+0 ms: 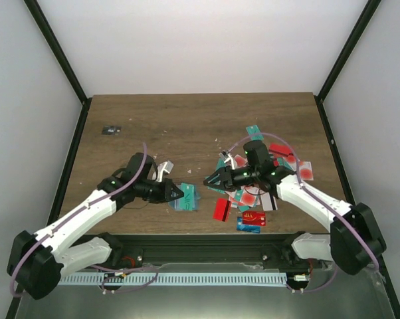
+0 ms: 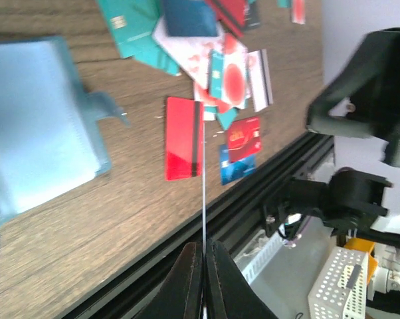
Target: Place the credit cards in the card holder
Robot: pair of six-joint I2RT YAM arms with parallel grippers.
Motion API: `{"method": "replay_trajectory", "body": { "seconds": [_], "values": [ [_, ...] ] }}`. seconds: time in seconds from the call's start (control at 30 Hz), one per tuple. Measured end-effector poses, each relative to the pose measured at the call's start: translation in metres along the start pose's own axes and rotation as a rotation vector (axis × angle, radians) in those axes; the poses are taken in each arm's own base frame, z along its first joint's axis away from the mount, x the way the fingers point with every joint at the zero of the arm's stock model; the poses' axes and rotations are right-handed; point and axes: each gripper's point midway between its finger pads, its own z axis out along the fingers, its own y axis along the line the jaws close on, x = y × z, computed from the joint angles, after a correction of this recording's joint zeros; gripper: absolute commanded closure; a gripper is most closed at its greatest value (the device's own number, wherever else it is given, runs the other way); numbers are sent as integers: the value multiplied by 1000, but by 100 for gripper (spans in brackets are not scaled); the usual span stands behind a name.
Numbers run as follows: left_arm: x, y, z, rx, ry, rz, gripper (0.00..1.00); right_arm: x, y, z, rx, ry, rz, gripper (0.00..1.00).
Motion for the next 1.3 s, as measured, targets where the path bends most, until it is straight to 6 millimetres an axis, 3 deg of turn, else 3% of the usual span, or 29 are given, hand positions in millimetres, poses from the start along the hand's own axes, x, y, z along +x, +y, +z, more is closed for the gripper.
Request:
{"method": "replay_trajectory", "body": {
  "seconds": [0.13,0.23,0.43,0.57,0.83,1.3],
  "values": [
    [-1,25,12,-60,22,-59,96,1,-14,14,51,21,9,61],
    [-7,40,17,-97,18,-86,96,9,-19,39,95,89,-2,64],
    [-19,62,17,-143,-9,-101,96,13,-26,81,152,167,-31,72],
    [-19,78,17,-168,-7,-107,96,12,-39,98,191,189,-16,75],
    [-18,104,13,-207,-1,-125,96,8,-71,113,277,196,24,78],
    [-15,117,13,-217,5,-155,96,8,-123,123,411,218,109,81]
  ]
}}
